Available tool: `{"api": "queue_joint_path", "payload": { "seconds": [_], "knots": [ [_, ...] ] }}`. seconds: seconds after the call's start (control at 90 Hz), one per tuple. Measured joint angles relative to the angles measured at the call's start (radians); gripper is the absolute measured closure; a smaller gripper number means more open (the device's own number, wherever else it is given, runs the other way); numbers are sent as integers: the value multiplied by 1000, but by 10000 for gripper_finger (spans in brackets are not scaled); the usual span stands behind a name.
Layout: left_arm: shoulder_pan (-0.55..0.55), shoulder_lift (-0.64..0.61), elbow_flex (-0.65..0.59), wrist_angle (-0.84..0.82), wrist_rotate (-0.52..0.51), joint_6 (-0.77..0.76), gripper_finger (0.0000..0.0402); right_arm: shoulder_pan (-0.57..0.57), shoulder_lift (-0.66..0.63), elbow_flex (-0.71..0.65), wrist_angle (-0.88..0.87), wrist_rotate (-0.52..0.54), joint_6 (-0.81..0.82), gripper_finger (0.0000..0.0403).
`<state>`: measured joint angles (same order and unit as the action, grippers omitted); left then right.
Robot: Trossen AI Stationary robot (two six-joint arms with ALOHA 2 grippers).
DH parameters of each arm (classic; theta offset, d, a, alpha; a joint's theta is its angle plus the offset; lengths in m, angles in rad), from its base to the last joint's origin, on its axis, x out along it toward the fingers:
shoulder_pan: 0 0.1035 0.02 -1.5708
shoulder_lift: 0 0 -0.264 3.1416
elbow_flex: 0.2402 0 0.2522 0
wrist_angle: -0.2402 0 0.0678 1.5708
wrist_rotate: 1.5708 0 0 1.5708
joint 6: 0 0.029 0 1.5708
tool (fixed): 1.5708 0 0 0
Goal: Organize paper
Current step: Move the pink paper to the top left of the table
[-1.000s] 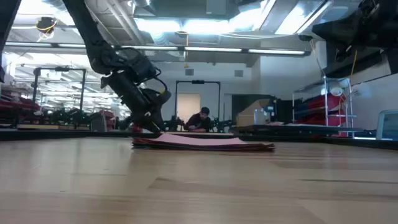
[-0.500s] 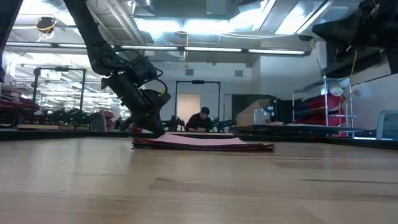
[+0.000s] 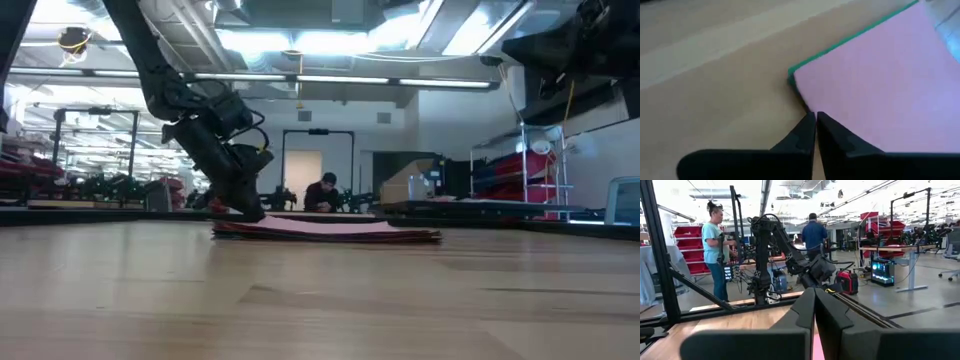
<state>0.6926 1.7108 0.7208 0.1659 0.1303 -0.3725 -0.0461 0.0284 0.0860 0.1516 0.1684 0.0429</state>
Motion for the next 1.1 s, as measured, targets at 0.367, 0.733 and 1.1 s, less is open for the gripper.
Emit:
{"api": "queue_joint_path", "payload": {
  "seconds": [0.367,0.733,1.1],
  "knots": [
    [-12,-3,61,2,-3,-146,371,0,0,0,-6,-2,0,402],
    [-30,32,91,-112,-134,-141,304,0,0,0,-4,-3,0,402],
    [-38,68,92,-87,-135,-99,299,0,0,0,-4,-3,0,402]
  ]
}}
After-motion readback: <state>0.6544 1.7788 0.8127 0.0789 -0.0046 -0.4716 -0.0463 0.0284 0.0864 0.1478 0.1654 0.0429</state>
